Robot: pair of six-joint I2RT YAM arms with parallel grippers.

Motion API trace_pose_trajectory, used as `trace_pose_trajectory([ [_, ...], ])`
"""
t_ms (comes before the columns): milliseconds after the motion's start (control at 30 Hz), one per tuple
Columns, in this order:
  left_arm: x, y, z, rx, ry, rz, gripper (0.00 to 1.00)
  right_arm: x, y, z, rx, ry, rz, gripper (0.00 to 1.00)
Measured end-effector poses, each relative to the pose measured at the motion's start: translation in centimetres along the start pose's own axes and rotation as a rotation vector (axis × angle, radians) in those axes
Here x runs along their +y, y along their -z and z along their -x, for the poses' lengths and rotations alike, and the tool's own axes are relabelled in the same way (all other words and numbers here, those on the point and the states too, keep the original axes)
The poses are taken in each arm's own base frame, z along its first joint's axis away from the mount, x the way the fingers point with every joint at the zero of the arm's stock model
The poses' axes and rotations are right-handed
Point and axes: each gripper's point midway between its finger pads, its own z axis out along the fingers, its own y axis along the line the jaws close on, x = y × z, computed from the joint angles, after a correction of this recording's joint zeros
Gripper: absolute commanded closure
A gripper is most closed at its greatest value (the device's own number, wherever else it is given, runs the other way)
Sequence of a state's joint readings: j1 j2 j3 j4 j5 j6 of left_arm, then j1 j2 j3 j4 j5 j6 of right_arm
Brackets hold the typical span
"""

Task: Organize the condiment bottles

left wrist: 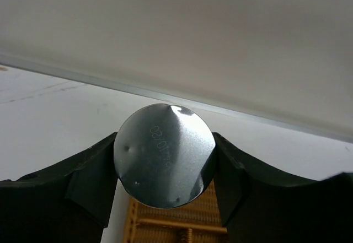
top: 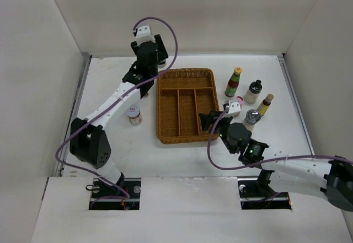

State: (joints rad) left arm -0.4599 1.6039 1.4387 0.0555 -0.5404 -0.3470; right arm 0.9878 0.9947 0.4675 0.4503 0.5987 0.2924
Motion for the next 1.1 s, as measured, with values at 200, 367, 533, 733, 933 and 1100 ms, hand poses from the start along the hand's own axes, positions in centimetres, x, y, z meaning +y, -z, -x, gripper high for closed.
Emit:
trace_pose_trajectory([
  [200,-4.7,-2.3,-6.3,0.105,-0.051,-0.084,0.63,-1.1,0.4,0.4,-0.024,-0.018,-0.029,0.38],
  [367,-4.5,-3.7,-12.5,0.215,-0.117,-0.073,0.63,-1.6,0.3,0.9,-0.039,-0.036,-0.046,0.38],
  [533,-3.6,-4.4,-15.4,0.261,-0.147,-0.05,0.62,-1.7,0.3,1.0,-0.042,-0.038,-0.05,0.38],
  [733,-2.6,-4.3,-16.8,0.261,-0.154,-0.028,0.52,-1.9,0.3,1.0,-0.043,-0.043,-0.056,0.32],
  [933,-1.5,-4.2,-18.4,0.267,-0.168,-0.003,0.32,-2.0,0.2,1.1,-0.045,-0.048,-0.06,0.21],
  [1100,-1.9,-4.5,-17.5,0.219,-0.138,-0.011,0.08,-2.3,0.2,1.1,-0.045,-0.047,-0.072,0.17],
])
